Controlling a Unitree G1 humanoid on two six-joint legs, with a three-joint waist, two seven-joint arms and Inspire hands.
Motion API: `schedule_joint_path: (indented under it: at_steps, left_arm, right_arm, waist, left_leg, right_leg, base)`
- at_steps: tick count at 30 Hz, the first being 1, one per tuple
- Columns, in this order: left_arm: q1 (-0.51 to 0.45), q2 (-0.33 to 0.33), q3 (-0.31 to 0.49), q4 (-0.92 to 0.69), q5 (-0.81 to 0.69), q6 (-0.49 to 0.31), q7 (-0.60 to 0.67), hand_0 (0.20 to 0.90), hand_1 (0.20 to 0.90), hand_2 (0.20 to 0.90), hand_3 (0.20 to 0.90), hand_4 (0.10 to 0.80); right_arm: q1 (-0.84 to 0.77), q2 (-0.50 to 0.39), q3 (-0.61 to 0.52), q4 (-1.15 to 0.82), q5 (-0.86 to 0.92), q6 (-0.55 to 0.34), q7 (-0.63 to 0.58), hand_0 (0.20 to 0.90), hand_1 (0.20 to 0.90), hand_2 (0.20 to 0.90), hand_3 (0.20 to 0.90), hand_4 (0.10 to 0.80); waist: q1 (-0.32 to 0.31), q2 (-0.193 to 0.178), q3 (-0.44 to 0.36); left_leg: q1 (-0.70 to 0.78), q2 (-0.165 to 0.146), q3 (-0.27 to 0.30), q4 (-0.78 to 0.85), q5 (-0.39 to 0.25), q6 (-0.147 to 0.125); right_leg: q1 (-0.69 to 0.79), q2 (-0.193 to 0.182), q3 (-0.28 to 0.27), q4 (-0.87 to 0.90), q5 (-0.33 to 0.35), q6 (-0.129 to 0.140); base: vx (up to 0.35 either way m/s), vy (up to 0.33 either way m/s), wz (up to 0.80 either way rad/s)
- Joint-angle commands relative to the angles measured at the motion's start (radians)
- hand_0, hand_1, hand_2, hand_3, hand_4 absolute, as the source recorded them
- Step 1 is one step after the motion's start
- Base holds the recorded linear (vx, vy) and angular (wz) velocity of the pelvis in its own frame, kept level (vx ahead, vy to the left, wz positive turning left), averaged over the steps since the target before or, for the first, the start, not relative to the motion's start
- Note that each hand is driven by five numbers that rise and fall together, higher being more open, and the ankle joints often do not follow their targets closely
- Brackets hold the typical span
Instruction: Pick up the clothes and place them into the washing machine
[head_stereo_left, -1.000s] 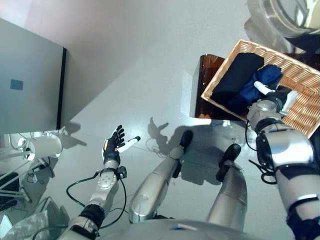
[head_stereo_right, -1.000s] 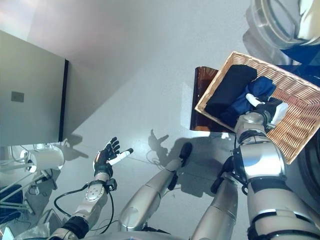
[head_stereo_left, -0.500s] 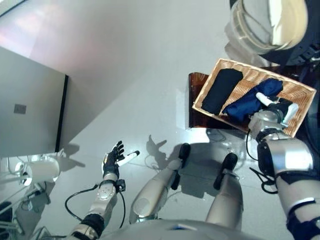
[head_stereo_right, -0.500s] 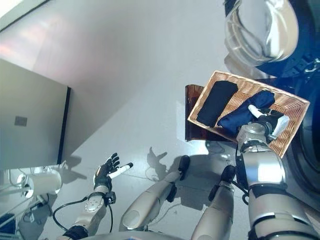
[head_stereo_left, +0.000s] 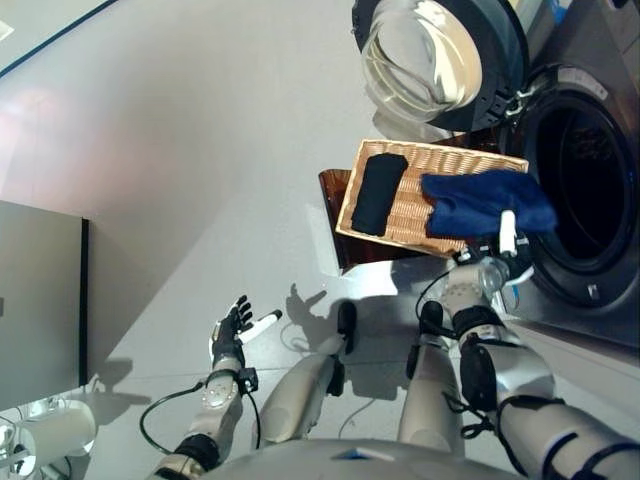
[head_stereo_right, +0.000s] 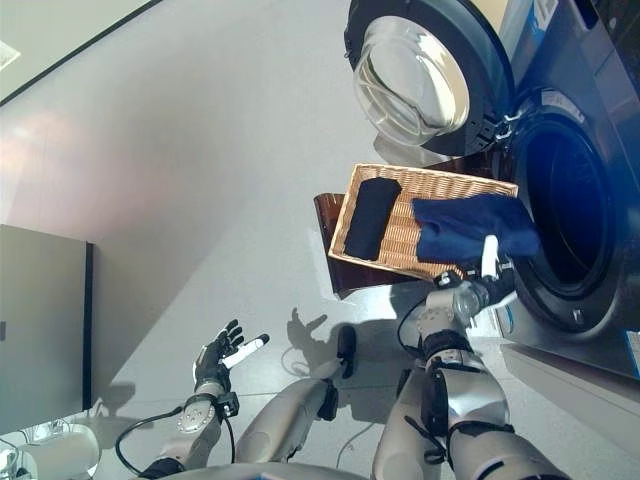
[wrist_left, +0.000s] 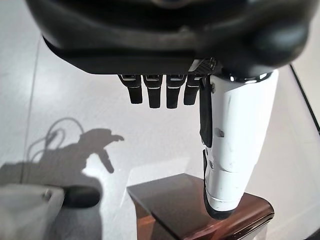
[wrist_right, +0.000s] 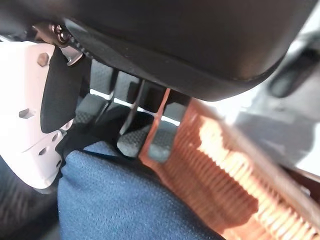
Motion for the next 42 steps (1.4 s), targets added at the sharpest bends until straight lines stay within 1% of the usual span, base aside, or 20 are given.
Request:
schedule_joint_path:
  at_steps: [1, 2, 6, 12, 14, 15, 17, 19, 21, 22, 23, 24, 25, 27, 28, 34, 35, 36, 38, 42]
  left_arm:
    - [0.009, 0.027, 0.012, 0.025, -0.044, -0.048, 0.000, 0.900, 0.900, 0.900, 0.900, 0.800]
    - [0.011, 0.021, 0.003, 0.033, -0.044, -0.049, -0.003, 0.900, 0.900, 0.900, 0.900, 0.800]
    - [0.017, 0.015, -0.010, 0.030, -0.049, -0.051, -0.011, 0.900, 0.900, 0.900, 0.900, 0.800]
    - [0.025, 0.016, -0.010, 0.033, -0.046, -0.057, -0.015, 0.900, 0.900, 0.900, 0.900, 0.800]
    - [0.034, 0.023, -0.003, 0.022, -0.044, -0.061, -0.019, 0.900, 0.900, 0.900, 0.900, 0.800]
    - [0.034, 0.023, -0.003, 0.022, -0.044, -0.061, -0.019, 0.900, 0.900, 0.900, 0.900, 0.800]
    - [0.042, 0.037, 0.003, 0.007, -0.033, -0.069, -0.026, 0.900, 0.900, 0.900, 0.900, 0.800]
    - [0.046, 0.056, 0.006, -0.006, -0.026, -0.077, -0.036, 0.900, 0.900, 0.900, 0.900, 0.800]
    - [0.045, 0.080, 0.016, -0.005, -0.021, -0.080, -0.041, 0.900, 0.900, 0.900, 0.900, 0.800]
    - [0.044, 0.087, 0.018, -0.004, -0.023, -0.078, -0.042, 0.900, 0.900, 0.900, 0.900, 0.800]
    - [0.053, 0.100, 0.023, -0.012, -0.026, -0.075, -0.044, 0.900, 0.900, 0.900, 0.900, 0.800]
    - [0.051, 0.096, 0.025, -0.013, -0.027, -0.075, -0.044, 0.900, 0.900, 0.900, 0.900, 0.800]
    - [0.054, 0.096, 0.033, -0.012, -0.034, -0.071, -0.042, 0.900, 0.900, 0.900, 0.900, 0.800]
    - [0.051, 0.091, 0.036, -0.004, -0.035, -0.070, -0.040, 0.900, 0.900, 0.900, 0.900, 0.800]
    - [0.046, 0.084, 0.038, 0.004, -0.041, -0.068, -0.038, 0.900, 0.900, 0.900, 0.900, 0.800]
    - [0.036, 0.070, 0.043, 0.017, -0.056, -0.073, -0.046, 0.900, 0.900, 0.900, 0.900, 0.800]
    - [0.033, 0.060, 0.043, 0.028, -0.056, -0.072, -0.049, 0.900, 0.900, 0.900, 0.900, 0.800]
    - [0.035, 0.062, 0.042, 0.029, -0.057, -0.073, -0.050, 0.900, 0.900, 0.900, 0.900, 0.800]
    - [0.033, 0.055, 0.048, 0.046, -0.053, -0.072, -0.048, 0.900, 0.900, 0.900, 0.900, 0.800]
    - [0.032, 0.055, 0.051, 0.063, -0.048, -0.067, -0.048, 0.900, 0.900, 0.900, 0.900, 0.800]
  right_arm:
    - [-0.040, -0.038, 0.011, -0.068, 0.041, -0.111, 0.075, 0.200, 0.200, 0.200, 0.200, 0.300]
    - [-0.044, -0.020, -0.007, -0.058, 0.091, -0.126, 0.090, 0.200, 0.200, 0.200, 0.200, 0.300]
    - [-0.061, -0.012, -0.020, -0.050, 0.132, -0.139, 0.101, 0.200, 0.200, 0.200, 0.200, 0.300]
    - [-0.085, -0.039, -0.012, -0.068, 0.086, -0.141, 0.068, 0.200, 0.200, 0.200, 0.200, 0.300]
    - [-0.141, -0.117, -0.017, -0.107, 0.013, -0.144, 0.016, 0.200, 0.200, 0.200, 0.200, 0.300]
    - [-0.141, -0.117, -0.018, -0.108, 0.011, -0.144, 0.014, 0.200, 0.200, 0.200, 0.200, 0.300]
    - [-0.202, -0.231, -0.017, -0.139, -0.069, -0.136, -0.025, 0.200, 0.200, 0.200, 0.200, 0.300]
    - [-0.286, -0.381, 0.004, -0.155, -0.134, -0.124, -0.056, 0.200, 0.200, 0.200, 0.200, 0.300]
    - [-0.411, -0.556, 0.086, -0.152, -0.180, -0.108, -0.072, 0.200, 0.200, 0.200, 0.200, 0.300]
    - [-0.458, -0.602, 0.125, -0.153, -0.187, -0.108, -0.075, 0.200, 0.200, 0.200, 0.200, 0.300]
    - [-0.528, -0.683, 0.185, -0.232, -0.209, -0.115, -0.073, 0.200, 0.200, 0.200, 0.200, 0.300]
    - [-0.535, -0.684, 0.191, -0.231, -0.210, -0.114, -0.075, 0.200, 0.200, 0.200, 0.200, 0.300]
    - [-0.568, -0.715, 0.221, -0.292, -0.222, -0.132, -0.086, 0.200, 0.200, 0.200, 0.200, 0.300]
    - [-0.569, -0.710, 0.223, -0.315, -0.227, -0.140, -0.092, 0.200, 0.200, 0.200, 0.200, 0.300]
    - [-0.550, -0.699, 0.216, -0.300, -0.233, -0.132, -0.093, 0.900, 0.900, 0.900, 0.900, 0.800]
    - [-0.503, -0.640, 0.200, -0.147, -0.196, -0.076, -0.038, 0.900, 0.900, 0.900, 0.900, 0.800]
    - [-0.476, -0.600, 0.186, -0.101, -0.186, -0.061, -0.022, 0.900, 0.900, 0.900, 0.900, 0.800]
    - [-0.473, -0.600, 0.184, -0.099, -0.182, -0.062, -0.016, 0.900, 0.900, 0.900, 0.900, 0.800]
    - [-0.430, -0.541, 0.171, -0.058, -0.173, -0.046, 0.008, 0.900, 0.900, 0.900, 0.900, 0.800]
    - [-0.392, -0.496, 0.155, -0.020, -0.157, -0.032, 0.031, 0.900, 0.900, 0.900, 0.900, 0.800]
  waist:
    - [0.028, 0.035, -0.007]
    - [0.027, 0.049, -0.009]
    - [0.027, 0.075, -0.013]
    - [0.030, 0.097, -0.023]
    - [0.035, 0.108, -0.037]
    - [0.036, 0.108, -0.037]
    - [0.042, 0.114, -0.047]
    - [0.052, 0.116, -0.059]
    - [0.063, 0.108, -0.069]
    - [0.064, 0.104, -0.071]
    - [0.056, 0.090, -0.075]
    - [0.056, 0.094, -0.074]
    - [0.047, 0.081, -0.075]
    - [0.041, 0.080, -0.075]
    - [0.031, 0.073, -0.074]
    - [0.026, 0.065, -0.076]
    - [0.028, 0.071, -0.078]
    - [0.028, 0.070, -0.080]
    - [0.034, 0.076, -0.082]
    - [0.034, 0.070, -0.083]
  left_leg:
    - [-0.031, -0.039, -0.006, 0.032, -0.023, -0.060]
    - [-0.031, -0.041, -0.004, 0.031, -0.023, -0.060]
    - [-0.028, -0.045, 0.003, 0.029, -0.024, -0.059]
    - [-0.024, -0.048, 0.015, 0.031, -0.031, -0.056]
    - [-0.017, -0.049, 0.019, 0.029, -0.034, -0.057]
    - [-0.017, -0.049, 0.020, 0.029, -0.034, -0.057]
    - [-0.019, -0.048, 0.020, 0.028, -0.029, -0.057]
    - [-0.018, -0.049, 0.022, 0.027, -0.031, -0.058]
    - [-0.019, -0.048, 0.026, 0.025, -0.031, -0.059]
    - [-0.019, -0.046, 0.030, 0.022, -0.031, -0.059]
    - [-0.015, -0.043, 0.037, 0.016, -0.036, -0.060]
    - [-0.019, -0.042, 0.039, 0.015, -0.029, -0.060]
    - [-0.014, -0.036, 0.044, 0.009, -0.035, -0.062]
    - [-0.018, -0.032, 0.048, 0.006, -0.026, -0.063]
    - [-0.019, -0.030, 0.049, 0.008, -0.026, -0.062]
    - [-0.019, -0.025, 0.058, 0.014, -0.031, -0.063]
    - [-0.018, -0.024, 0.057, 0.014, -0.029, -0.065]
    - [-0.018, -0.023, 0.056, 0.013, -0.029, -0.065]
    - [-0.016, -0.022, 0.052, 0.012, -0.025, -0.068]
    - [-0.011, -0.022, 0.045, 0.011, -0.022, -0.070]
  right_leg:
    - [0.133, 0.023, 0.009, -0.107, -0.016, -0.014]
    - [0.130, 0.022, 0.016, -0.106, -0.017, -0.013]
    - [0.127, 0.017, 0.025, -0.105, -0.018, -0.012]
    - [0.123, 0.014, 0.039, -0.103, -0.014, -0.010]
    - [0.128, 0.012, 0.047, -0.109, -0.013, -0.007]
    - [0.128, 0.012, 0.047, -0.109, -0.013, -0.007]
    - [0.129, 0.012, 0.050, -0.117, -0.004, -0.005]
    - [0.129, 0.011, 0.052, -0.121, -0.002, -0.001]
    - [0.122, 0.012, 0.057, -0.121, 0.002, 0.002]
    - [0.117, 0.013, 0.060, -0.122, 0.005, 0.002]
    - [0.112, 0.017, 0.068, -0.122, 0.000, 0.003]
    - [0.108, 0.018, 0.069, -0.124, 0.010, 0.002]
    - [0.107, 0.023, 0.074, -0.122, 0.002, 0.001]
    - [0.101, 0.028, 0.077, -0.125, 0.012, 0.000]
    - [0.099, 0.035, 0.081, -0.124, 0.013, -0.003]
    - [0.101, 0.043, 0.086, -0.130, 0.016, -0.008]
    - [0.104, 0.042, 0.084, -0.134, 0.015, -0.009]
    - [0.105, 0.042, 0.082, -0.135, 0.015, -0.009]
    - [0.112, 0.042, 0.073, -0.136, 0.013, -0.012]
    - [0.121, 0.044, 0.065, -0.138, 0.013, -0.015]
  base:
    - [-0.001, 0.045, -0.05]
    - [-0.001, 0.045, -0.05]
    - [0.000, 0.039, -0.01]
    - [0.016, 0.034, -0.03]
    - [0.050, 0.033, -0.06]
    - [0.030, 0.001, -0.11]
    - [0.008, 0.002, -0.14]
    - [0.029, -0.005, -0.03]
    - [0.000, 0.000, 0.00]
    - [0.033, -0.005, -0.07]
    - [0.027, -0.003, -0.12]
    - [0.067, -0.015, -0.13]
    - [0.035, -0.013, -0.08]
    - [0.018, -0.011, -0.11]
    - [-0.009, -0.009, -0.11]
    - [-0.008, -0.019, -0.10]
    - [-0.023, -0.006, -0.05]
    - [-0.035, -0.006, -0.04]
    - [-0.014, -0.004, -0.02]
    - [-0.010, -0.012, 0.03]
